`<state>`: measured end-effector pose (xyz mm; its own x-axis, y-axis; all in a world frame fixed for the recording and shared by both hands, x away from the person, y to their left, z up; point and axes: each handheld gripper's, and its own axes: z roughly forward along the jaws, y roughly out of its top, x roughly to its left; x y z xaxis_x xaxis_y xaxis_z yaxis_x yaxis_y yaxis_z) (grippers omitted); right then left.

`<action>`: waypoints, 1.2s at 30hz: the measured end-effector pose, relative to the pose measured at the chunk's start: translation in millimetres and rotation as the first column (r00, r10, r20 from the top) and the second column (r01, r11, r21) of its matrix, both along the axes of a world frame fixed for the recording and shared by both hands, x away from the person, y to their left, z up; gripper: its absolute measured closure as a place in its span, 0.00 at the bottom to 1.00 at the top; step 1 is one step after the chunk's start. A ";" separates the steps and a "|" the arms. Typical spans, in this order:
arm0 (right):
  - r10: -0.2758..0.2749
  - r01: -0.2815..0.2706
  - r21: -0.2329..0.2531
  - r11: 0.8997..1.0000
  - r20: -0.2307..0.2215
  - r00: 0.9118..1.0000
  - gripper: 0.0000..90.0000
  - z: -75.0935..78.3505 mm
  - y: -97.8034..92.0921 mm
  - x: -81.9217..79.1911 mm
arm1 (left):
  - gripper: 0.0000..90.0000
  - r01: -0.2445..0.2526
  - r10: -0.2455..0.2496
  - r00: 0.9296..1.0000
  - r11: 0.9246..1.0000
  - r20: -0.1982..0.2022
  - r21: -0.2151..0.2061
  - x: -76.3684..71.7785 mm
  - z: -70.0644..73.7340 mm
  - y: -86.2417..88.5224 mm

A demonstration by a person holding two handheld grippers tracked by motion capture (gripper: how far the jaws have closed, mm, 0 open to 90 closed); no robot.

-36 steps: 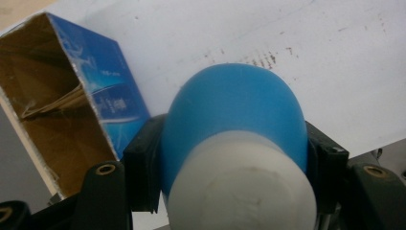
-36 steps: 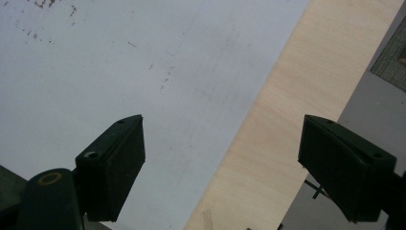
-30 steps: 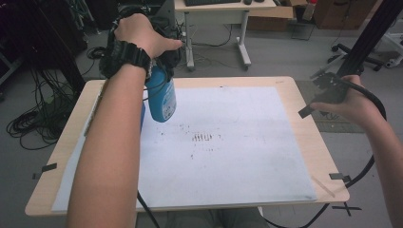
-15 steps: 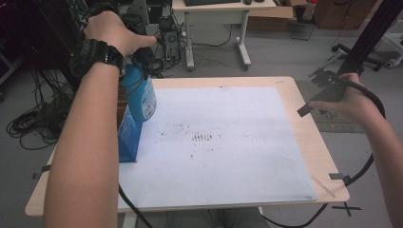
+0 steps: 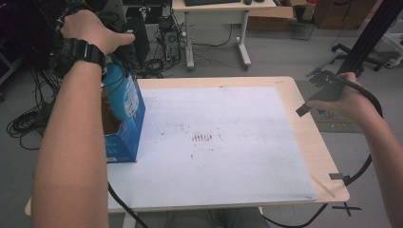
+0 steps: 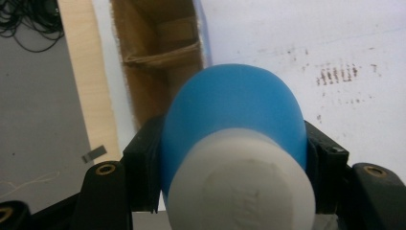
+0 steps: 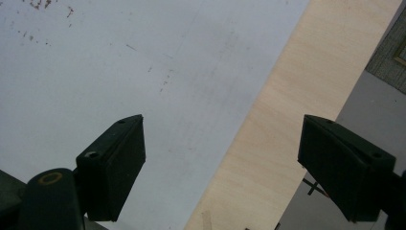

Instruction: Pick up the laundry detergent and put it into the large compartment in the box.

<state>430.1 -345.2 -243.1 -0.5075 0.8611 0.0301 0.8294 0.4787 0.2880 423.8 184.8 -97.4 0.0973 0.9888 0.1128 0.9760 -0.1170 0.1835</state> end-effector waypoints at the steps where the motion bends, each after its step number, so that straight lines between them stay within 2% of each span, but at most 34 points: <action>1: 0.000 0.000 0.000 1.000 0.000 1.000 0.19 0.0 0.1 0.3 | 0.42 -0.004 0.004 1.000 1.000 0.003 0.006 0.3 0.1 1.7; 10: 0.001 -0.001 -0.006 1.000 -0.002 1.000 0.19 -0.1 1.6 1.6 | 0.42 -0.058 0.057 0.998 0.998 0.025 0.033 0.2 0.4 18.8; 16: 0.002 -0.002 -0.008 1.000 -0.004 1.000 0.19 0.2 2.0 1.8 | 0.42 -0.080 0.079 0.997 0.996 0.025 0.048 0.0 -2.1 27.1; 27: 0.001 -0.001 -0.009 1.000 -0.003 1.000 0.18 0.9 1.6 2.1 | 0.42 -0.102 0.101 0.995 0.994 0.024 0.046 0.6 -7.1 38.3; 36: -0.001 0.001 -0.005 1.000 -0.010 1.000 0.18 -0.3 0.0 3.1 | 0.42 -0.109 0.108 0.994 0.993 0.020 0.053 0.6 -9.0 40.4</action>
<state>433.2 -345.2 -243.3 -0.5063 0.8618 0.0307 0.8327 0.4794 0.2771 424.4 225.2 -106.5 -0.0126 0.9859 0.1671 0.9803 -0.0208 0.1963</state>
